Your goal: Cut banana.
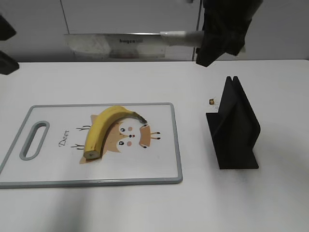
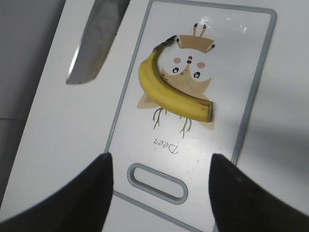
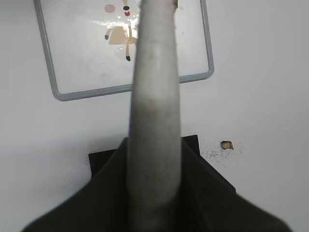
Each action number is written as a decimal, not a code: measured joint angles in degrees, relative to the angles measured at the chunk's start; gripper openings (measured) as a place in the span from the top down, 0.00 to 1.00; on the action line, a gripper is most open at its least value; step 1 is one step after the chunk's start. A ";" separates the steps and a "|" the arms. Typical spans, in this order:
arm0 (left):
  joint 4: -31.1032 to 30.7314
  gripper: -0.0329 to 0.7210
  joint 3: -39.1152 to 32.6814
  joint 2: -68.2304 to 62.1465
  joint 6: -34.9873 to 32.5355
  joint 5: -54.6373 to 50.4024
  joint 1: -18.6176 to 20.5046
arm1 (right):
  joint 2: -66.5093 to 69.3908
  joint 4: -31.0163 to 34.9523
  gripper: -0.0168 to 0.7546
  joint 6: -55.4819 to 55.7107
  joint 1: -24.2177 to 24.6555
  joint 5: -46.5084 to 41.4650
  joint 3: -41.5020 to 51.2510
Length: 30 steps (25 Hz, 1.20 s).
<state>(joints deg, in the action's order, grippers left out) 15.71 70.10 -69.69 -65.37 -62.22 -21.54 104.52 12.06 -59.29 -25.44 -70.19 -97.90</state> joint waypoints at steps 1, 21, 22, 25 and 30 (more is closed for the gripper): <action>-0.53 0.15 0.49 -0.90 -0.09 0.00 -0.55 | 0.61 0.17 0.76 -0.64 -0.22 0.00 0.00; -2.35 0.18 1.96 -14.82 -2.33 3.61 -1.11 | 4.88 3.68 0.76 -4.89 -5.08 0.23 -0.80; -2.48 0.18 1.96 -15.28 -2.33 3.87 -1.11 | 4.88 4.08 0.76 -4.89 -5.08 0.29 -0.80; -3.26 0.19 1.98 -16.20 -2.33 4.15 -1.11 | 4.88 4.61 0.76 -4.93 -5.08 0.52 -0.80; -4.69 0.38 2.02 -16.96 -2.33 4.30 -0.91 | 4.88 4.91 0.76 -4.99 -5.08 0.74 -0.80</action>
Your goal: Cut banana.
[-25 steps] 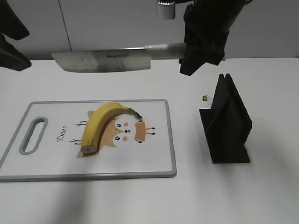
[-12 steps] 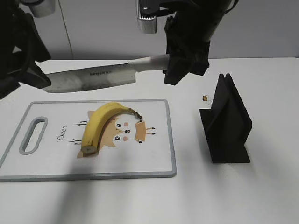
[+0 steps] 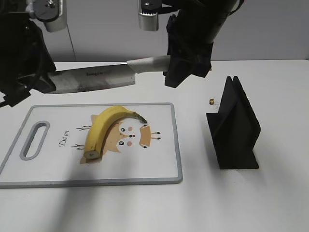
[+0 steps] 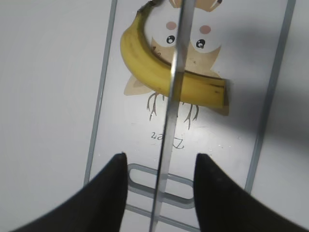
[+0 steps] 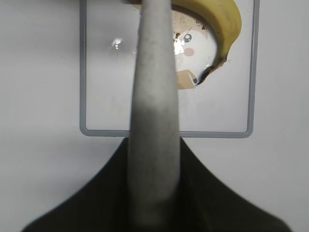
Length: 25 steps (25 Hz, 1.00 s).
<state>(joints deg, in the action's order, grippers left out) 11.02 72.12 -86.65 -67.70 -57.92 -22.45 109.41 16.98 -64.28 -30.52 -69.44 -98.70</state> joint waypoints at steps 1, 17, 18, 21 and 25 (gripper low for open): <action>0.00 0.44 0.00 -0.25 0.05 -0.05 0.15 | 0.00 0.31 0.76 0.00 0.00 0.05 0.00; -1.76 0.96 -1.95 -3.49 1.47 1.60 0.47 | 3.68 3.23 0.76 0.00 0.00 0.67 -0.29; -1.98 0.96 -2.80 -3.49 1.67 2.58 0.47 | 3.68 3.49 0.76 0.78 0.00 0.73 -0.29; -2.04 0.96 -5.42 -3.49 1.88 5.27 0.47 | 3.89 3.97 0.75 1.78 0.00 0.89 0.43; -2.42 0.96 -7.84 -3.49 1.99 6.94 0.47 | 6.48 4.93 0.75 1.93 0.00 0.76 0.77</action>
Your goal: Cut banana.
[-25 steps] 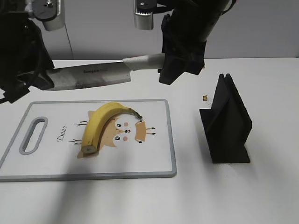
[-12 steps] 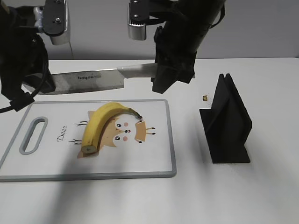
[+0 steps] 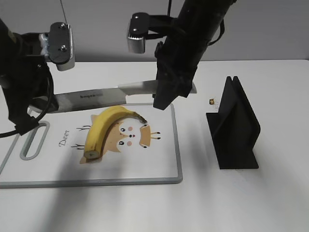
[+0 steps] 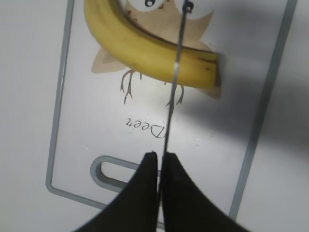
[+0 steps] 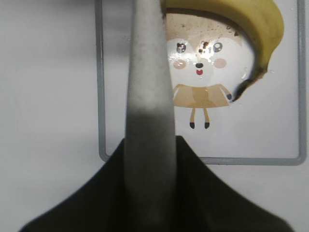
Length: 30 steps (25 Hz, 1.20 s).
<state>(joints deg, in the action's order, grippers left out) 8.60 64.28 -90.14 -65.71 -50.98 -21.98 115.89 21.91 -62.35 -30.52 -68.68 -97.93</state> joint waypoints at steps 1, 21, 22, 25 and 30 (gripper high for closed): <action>-0.40 0.96 -0.35 -0.12 0.00 0.01 0.00 | 0.98 0.41 0.75 0.00 0.00 -0.04 0.00; 0.08 0.96 -4.08 -6.00 0.00 5.41 0.27 | 9.93 1.52 0.74 -0.28 -0.06 0.39 0.11; 0.56 0.96 -5.35 -6.00 0.00 7.11 0.27 | 10.23 1.38 0.73 -0.36 -0.06 0.39 0.11; 1.84 0.96 -9.49 -6.00 0.23 12.12 0.27 | 11.01 0.47 0.73 -0.54 -0.18 1.12 0.11; 2.95 0.96 -11.59 -6.00 0.36 15.69 0.27 | 12.07 -0.16 0.72 -0.75 -0.25 2.34 0.11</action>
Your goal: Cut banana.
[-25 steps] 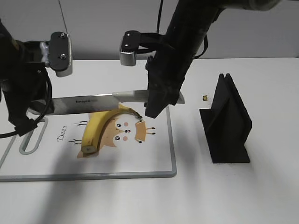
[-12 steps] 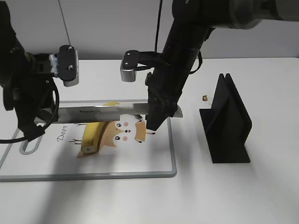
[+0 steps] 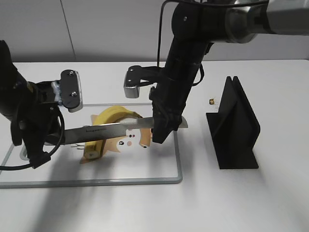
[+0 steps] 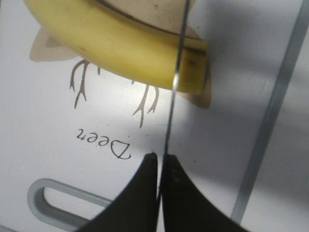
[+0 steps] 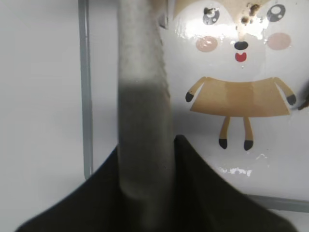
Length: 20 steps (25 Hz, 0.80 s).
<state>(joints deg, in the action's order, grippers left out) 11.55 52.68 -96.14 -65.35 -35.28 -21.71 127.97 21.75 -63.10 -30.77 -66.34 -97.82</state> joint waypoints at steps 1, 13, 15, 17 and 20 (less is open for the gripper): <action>-0.06 0.96 -0.01 -0.07 0.00 0.33 0.00 | 0.16 0.00 0.72 -0.07 0.00 0.31 0.00; 0.00 0.96 -0.12 -0.17 0.00 1.24 0.10 | 0.35 -0.36 0.71 -0.14 0.00 1.54 0.00; 0.05 0.96 -0.12 -0.17 0.04 0.81 0.10 | 0.40 -0.29 0.71 -0.14 0.00 1.54 0.00; 0.05 0.96 -0.12 -0.29 0.04 0.82 0.10 | 0.46 -0.17 0.71 -0.14 0.00 1.54 0.00; 0.59 0.96 -0.12 -1.45 0.04 0.93 0.10 | 0.65 -0.19 0.71 -0.14 0.00 1.54 0.00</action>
<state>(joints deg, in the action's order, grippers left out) 12.14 52.56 -97.59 -65.31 -34.35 -21.61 128.61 21.56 -63.24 -30.77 -64.80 -97.82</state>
